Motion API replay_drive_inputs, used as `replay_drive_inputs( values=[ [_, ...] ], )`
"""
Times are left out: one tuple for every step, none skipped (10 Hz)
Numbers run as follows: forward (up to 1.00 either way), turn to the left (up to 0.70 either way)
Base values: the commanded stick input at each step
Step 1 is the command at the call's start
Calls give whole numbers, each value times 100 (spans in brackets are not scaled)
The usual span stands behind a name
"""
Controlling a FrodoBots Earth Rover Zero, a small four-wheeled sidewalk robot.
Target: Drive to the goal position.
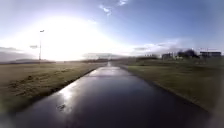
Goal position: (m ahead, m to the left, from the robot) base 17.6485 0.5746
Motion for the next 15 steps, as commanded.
replay_drive_inputs(
  values=[
    [100, 0],
    [100, 0],
    [100, 0],
    [100, 0],
    [100, 0],
    [100, 0],
    [100, 0],
    [100, 0],
    [100, 0],
    [100, 0],
    [100, 0],
    [100, 0],
    [100, 0],
    [100, 0],
    [100, 0]
  ],
)
